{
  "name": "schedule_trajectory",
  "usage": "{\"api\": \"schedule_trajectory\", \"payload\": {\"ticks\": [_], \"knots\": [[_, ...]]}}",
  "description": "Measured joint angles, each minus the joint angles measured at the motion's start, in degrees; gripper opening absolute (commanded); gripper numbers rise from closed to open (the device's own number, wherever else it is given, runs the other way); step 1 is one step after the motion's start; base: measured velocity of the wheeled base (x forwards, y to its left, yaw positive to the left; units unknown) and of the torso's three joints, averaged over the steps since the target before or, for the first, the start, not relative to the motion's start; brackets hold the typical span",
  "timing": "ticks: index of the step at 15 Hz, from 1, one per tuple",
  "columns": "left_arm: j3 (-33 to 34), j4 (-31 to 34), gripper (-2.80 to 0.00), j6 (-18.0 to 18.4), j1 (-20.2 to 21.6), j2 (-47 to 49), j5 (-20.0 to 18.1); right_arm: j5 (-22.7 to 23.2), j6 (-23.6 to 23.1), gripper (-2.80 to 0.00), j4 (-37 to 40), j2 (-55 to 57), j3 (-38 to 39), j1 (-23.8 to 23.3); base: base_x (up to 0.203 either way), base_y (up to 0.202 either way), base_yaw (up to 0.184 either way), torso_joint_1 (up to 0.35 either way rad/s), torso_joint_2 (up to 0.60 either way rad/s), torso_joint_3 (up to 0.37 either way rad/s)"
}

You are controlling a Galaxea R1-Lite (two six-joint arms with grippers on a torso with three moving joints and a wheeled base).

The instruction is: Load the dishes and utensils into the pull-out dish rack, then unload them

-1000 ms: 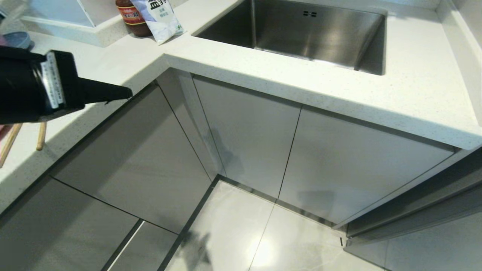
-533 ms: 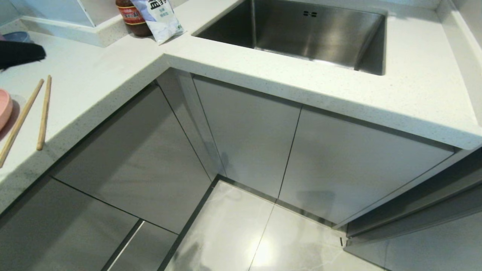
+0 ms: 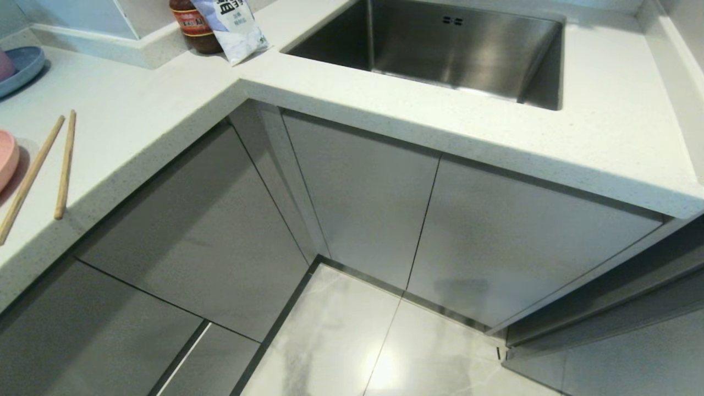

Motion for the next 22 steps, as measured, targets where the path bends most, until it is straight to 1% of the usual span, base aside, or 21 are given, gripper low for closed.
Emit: {"api": "schedule_trajectory", "payload": {"ticks": [1, 2, 4, 6, 7, 8, 9, 10, 11, 12, 14, 15, 16, 17, 18, 20, 22], "knots": [[1.13, 0.42, -2.8, 0.4, 2.26, -2.5, 0.01, -0.02, 0.0, -2.8, 0.0, 0.0, 0.0, 0.0, 0.0, 0.0, 0.0, 0.0, 0.0, 0.0], [2.61, 1.28, -2.8, 1.11, 4.21, -5.08, 0.99, -0.02, 0.0, -2.8, 0.0, 0.0, 0.0, 0.0, 0.0, 0.0, 0.0, 0.0, 0.0, 0.0], [7.02, 3.14, -2.8, 4.02, 6.11, -10.42, 5.53, -0.01, 0.0, -2.8, 0.0, 0.0, 0.0, 0.0, 0.0, 0.0, 0.0, 0.0, 0.0, 0.0], [14.98, 3.97, -2.8, 9.31, 6.58, -16.54, 11.05, -0.02, 0.0, -2.8, 0.0, 0.0, 0.0, 0.0, 0.0, 0.0, 0.0, 0.0, 0.0, 0.0], [19.53, 3.94, -2.8, 11.97, 6.6, -19.19, 14.92, -0.02, -0.01, -2.8, 0.0, 0.0, 0.0, 0.0, 0.0, 0.0, 0.0, 0.0, 0.0, 0.0], [22.81, 3.86, -2.8, 12.51, 6.06, -21.09, 19.58, -0.02, 0.0, -2.8, 0.0, 0.0, 0.0, 0.0, 0.0, 0.0, 0.0, 0.0, 0.0, 0.0], [25.52, 3.69, -2.8, 12.53, 4.1, -22.98, 24.27, -0.02, 0.02, -2.8, 0.0, 0.0, 0.0, 0.0, 0.0, 0.0, 0.0, 0.0, 0.0, 0.0], [28.76, 3.63, -2.8, 13.3, 2.23, -24.79, 27.88, -0.02, 0.02, -2.8, 0.0, 0.0, 0.0, 0.0, 0.0, 0.0, 0.0, 0.0, 0.0, 0.0], [32.13, 3.48, -2.8, 14.04, 1.17, -26.63, 30.43, -0.02, 0.02, -2.8, 0.0, 0.0, 0.0, 0.0, 0.0, 0.0, 0.0, 0.0, 0.0, 0.0], [35.83, 3.3, -2.8, 14.58, 0.87, -28.75, 31.74, 0.0, 0.02, -2.8, 0.0, 0.0, 0.0, -0.05, 0.0, 0.0, 0.0, 0.0, 0.0, 0.0], [43.64, 2.89, -2.8, 14.79, 0.72, -33.72, 32.24, -0.01, 0.02, -2.8, 0.0, 0.0, 0.0, 0.0, 0.0, 0.0, 0.0, 0.0, 0.0, 0.0], [47.07, 2.03, -2.8, 13.58, 0.72, -35.83, 32.28, -0.01, 0.0, -2.8, 0.0, 0.0, 0.0, 0.0, 0.0, 0.0, 0.0, 0.0, 0.0, 0.0], [50.24, 0.25, -2.8, 10.73, 0.72, -37.38, 32.08, -0.02, 0.02, -2.8, 0.0, 0.0, 0.0, 0.0, 0.0, 0.0, 0.0, 0.0, 0.0, 0.0], [53.5, -1.82, -2.8, 8.04, 0.72, -38.45, 31.63, -0.02, 0.02, -2.8, 0.0, 0.0, 0.0, 0.0, 0.0, 0.0, 0.0, 0.0, 0.0, 0.0], [56.82, -4.09, -2.8, 6.42, 0.74, -39.17, 31.3, -0.02, -0.02, -2.8, 0.01, 0.0, 0.0, 0.0, 0.0, 0.0, 0.0, 0.0, 0.0, 0.0], [64.23, -10.06, -2.8, 5.56, 0.74, -40.04, 31.06, -0.01, -0.01, -2.8, 0.0, 0.0, 0.0, 0.0, 0.0, 0.0, 0.0, 0.0, 0.0, 0.0], [71.84, -19.17, -2.8, 5.56, 0.74, -40.36, 30.74, -0.02, 0.0, -2.8, 0.0, 0.0, 0.0, 0.0, 0.0, 0.0, 0.0, 0.0, 0.0, 0.0]]}}
